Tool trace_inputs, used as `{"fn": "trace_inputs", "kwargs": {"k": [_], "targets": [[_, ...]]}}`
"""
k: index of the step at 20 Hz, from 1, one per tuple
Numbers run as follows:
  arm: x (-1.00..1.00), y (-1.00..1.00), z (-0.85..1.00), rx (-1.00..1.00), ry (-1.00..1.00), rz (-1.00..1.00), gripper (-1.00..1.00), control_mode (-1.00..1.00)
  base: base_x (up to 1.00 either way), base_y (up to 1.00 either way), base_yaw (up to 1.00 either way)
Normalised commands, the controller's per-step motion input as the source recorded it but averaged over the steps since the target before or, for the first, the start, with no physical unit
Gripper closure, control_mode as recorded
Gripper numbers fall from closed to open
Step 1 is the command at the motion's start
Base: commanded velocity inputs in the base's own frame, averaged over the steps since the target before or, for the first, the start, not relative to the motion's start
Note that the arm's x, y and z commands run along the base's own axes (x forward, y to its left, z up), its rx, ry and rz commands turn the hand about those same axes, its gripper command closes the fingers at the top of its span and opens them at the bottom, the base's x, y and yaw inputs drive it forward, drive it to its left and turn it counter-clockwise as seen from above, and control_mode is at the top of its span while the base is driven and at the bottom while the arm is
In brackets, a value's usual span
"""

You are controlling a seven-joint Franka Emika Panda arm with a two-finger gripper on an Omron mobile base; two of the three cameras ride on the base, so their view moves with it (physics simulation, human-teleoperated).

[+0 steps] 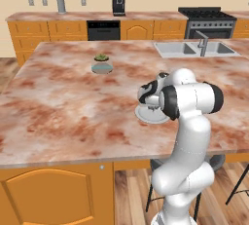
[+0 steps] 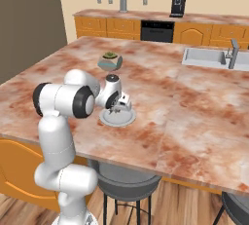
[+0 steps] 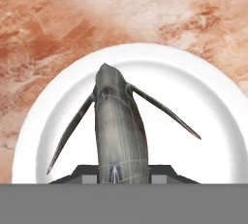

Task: Take the fish from the fridge and place it on the digital scale on the counter by the fridge. Wait a few seconds for a reading, then move it to the plate on the dining counter.

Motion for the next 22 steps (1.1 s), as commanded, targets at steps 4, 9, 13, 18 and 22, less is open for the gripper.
{"fn": "trace_inputs", "kwargs": {"k": [4,9,13,18,22], "targets": [[0.0,0.0,-0.19,-0.01,-0.03,0.0,1.0,-1.0,0.0,0.0,0.0],[0.01,0.0,-0.16,0.0,-0.03,0.0,1.0,-1.0,0.0,0.0,0.0],[0.25,0.0,-0.25,0.0,0.0,0.0,1.0,-1.0,0.0,0.0,0.0],[0.25,0.0,-0.25,0.0,0.0,0.0,-1.0,-1.0,0.0,0.0,0.0],[-0.03,-0.01,-0.02,0.0,0.0,0.0,-1.0,-1.0,0.0,0.0,0.0]]}}
